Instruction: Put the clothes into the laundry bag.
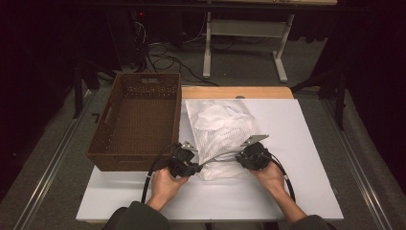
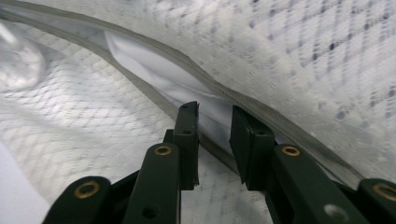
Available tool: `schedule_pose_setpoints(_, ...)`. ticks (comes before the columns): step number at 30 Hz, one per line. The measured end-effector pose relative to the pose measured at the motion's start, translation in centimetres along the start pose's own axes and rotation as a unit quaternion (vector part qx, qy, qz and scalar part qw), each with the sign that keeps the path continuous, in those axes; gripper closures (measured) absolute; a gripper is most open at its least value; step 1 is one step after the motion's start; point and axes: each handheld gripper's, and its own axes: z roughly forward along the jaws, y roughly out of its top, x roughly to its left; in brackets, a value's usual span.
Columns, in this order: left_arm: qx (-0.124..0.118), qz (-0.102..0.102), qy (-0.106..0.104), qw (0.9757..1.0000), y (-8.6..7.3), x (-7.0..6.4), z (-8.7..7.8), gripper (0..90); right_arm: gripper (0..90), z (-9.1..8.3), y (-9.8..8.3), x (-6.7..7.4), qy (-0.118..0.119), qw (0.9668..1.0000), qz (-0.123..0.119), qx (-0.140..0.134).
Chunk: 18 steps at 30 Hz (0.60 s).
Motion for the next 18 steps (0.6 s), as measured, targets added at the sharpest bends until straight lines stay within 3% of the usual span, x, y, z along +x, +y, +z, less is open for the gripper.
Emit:
schedule_pose_setpoints(12,0.0,0.002,-0.004,1.0,0.0,0.0,0.0,86.2,72.9,-0.9,0.1,0.6,0.027,0.9994,-0.002,-0.022)
schedule_pose_setpoints(18,-0.004,0.0,-0.004,1.0,-0.1,0.0,-0.1,86.2,68.2,-0.9,0.0,1.1,0.046,0.9986,-0.005,-0.026)
